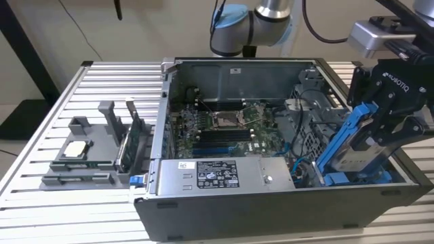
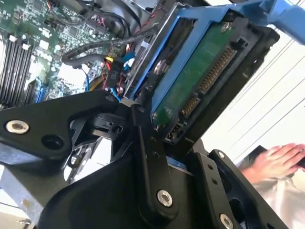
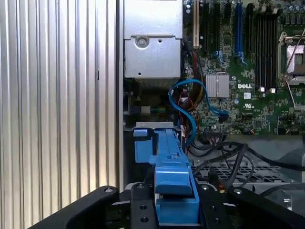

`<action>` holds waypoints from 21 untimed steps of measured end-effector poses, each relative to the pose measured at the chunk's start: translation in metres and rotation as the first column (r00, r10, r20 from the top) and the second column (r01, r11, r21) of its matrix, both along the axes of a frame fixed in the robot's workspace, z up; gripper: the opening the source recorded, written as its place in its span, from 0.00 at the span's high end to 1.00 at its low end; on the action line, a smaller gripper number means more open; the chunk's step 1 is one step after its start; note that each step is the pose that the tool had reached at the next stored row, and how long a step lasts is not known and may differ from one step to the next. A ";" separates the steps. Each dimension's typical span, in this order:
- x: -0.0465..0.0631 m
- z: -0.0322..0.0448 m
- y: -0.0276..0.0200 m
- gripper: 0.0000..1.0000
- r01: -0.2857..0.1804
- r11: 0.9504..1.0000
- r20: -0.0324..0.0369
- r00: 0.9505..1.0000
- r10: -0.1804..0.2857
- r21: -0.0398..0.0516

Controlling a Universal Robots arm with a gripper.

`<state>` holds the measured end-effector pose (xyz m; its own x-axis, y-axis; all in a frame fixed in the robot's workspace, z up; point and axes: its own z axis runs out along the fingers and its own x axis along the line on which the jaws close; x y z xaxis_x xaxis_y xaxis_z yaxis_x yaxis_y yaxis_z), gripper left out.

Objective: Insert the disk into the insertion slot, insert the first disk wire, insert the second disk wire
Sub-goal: 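Insert the disk into the insertion slot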

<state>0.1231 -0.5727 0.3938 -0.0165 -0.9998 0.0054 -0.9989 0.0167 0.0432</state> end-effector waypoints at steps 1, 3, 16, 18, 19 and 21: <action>-0.002 -0.0008 -0.0001 0.67 0.000 1.000 0.000 1.000 0.000 0.000; -0.004 -0.0013 0.0000 0.67 0.000 1.000 0.000 1.000 0.000 0.000; -0.008 0.0126 0.0036 0.59 0.000 1.000 0.000 1.000 0.000 0.003; -0.008 0.0113 0.0060 0.59 0.000 1.000 0.001 1.000 0.000 0.011; -0.009 0.0107 0.0089 0.59 0.000 1.000 0.000 1.000 0.000 0.011; -0.008 0.0096 0.0137 0.59 0.000 1.000 0.000 1.000 0.000 0.011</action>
<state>0.1150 -0.5590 0.4034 -0.0168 -0.9998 -0.0055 -0.9989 0.0166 0.0430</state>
